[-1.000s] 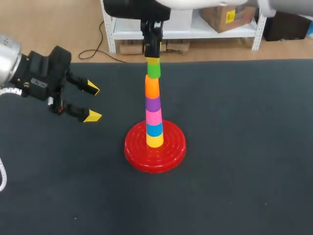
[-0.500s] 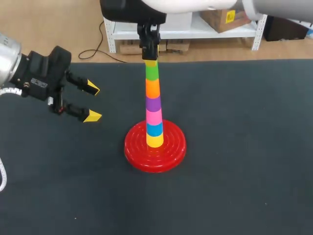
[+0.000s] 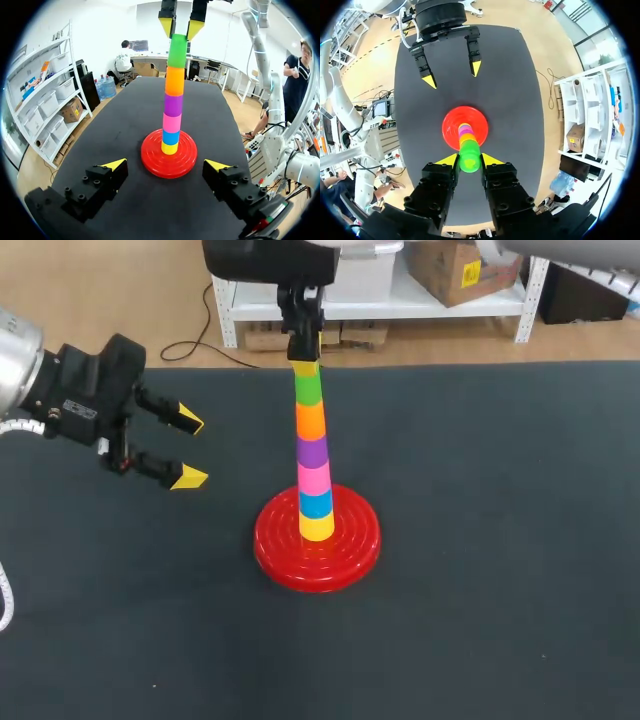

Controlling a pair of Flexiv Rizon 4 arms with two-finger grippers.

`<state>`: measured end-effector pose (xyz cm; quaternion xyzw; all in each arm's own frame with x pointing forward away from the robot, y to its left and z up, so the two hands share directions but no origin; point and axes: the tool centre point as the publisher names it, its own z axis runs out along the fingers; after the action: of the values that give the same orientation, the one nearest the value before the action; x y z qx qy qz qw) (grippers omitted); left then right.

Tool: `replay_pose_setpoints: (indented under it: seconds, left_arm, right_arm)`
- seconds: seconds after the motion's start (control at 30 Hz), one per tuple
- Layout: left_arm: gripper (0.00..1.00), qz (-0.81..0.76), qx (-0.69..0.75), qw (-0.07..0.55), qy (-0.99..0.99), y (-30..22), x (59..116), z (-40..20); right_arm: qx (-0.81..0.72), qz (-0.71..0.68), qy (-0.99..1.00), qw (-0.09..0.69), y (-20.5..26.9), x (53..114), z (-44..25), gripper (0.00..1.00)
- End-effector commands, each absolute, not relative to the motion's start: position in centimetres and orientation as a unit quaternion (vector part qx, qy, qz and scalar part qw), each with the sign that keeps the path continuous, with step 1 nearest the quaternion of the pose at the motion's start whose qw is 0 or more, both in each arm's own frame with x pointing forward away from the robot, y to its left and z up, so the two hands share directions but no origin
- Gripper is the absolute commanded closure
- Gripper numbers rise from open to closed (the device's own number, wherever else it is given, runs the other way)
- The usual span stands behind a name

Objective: Pick up and stack the cylinders on the red base in this order: pink,purple,orange,green

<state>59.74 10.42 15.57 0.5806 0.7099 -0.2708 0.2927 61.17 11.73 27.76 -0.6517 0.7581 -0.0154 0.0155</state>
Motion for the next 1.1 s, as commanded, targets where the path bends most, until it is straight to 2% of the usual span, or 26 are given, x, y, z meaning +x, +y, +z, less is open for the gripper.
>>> replay_pose_setpoints:
  seconds: [0.03,0.57,0.6,0.67,0.7,1.1]
  left_arm:
    - [0.0,-0.271,0.581,0.295,0.709,10.5,59.7,15.5]
    - [0.0,-0.271,0.581,0.295,0.709,10.5,59.7,15.5]
    - [0.0,-0.271,0.581,0.295,0.709,10.5,59.7,15.5]
    - [0.0,-0.271,0.581,0.295,0.709,10.5,59.7,15.5]
    - [0.0,-0.271,0.581,0.295,0.709,10.5,59.7,15.5]
    - [0.0,-0.271,0.581,0.295,0.709,10.5,59.7,15.5]
  right_arm:
    - [-0.652,-0.014,0.758,0.006,11.9,61.5,27.4,1.0]
    - [-0.641,-0.003,0.767,0.005,11.2,61.0,26.2,1.0]
    - [-0.642,-0.006,0.767,0.01,11.2,60.9,26.3,0.97]
    - [-0.64,-0.004,0.768,0.013,11.1,60.8,26.6,0.49]
    - [-0.647,-0.016,0.762,0.007,11.2,60.7,26.8,0.0]
    - [-0.647,-0.016,0.762,0.007,11.2,60.7,26.8,0.0]
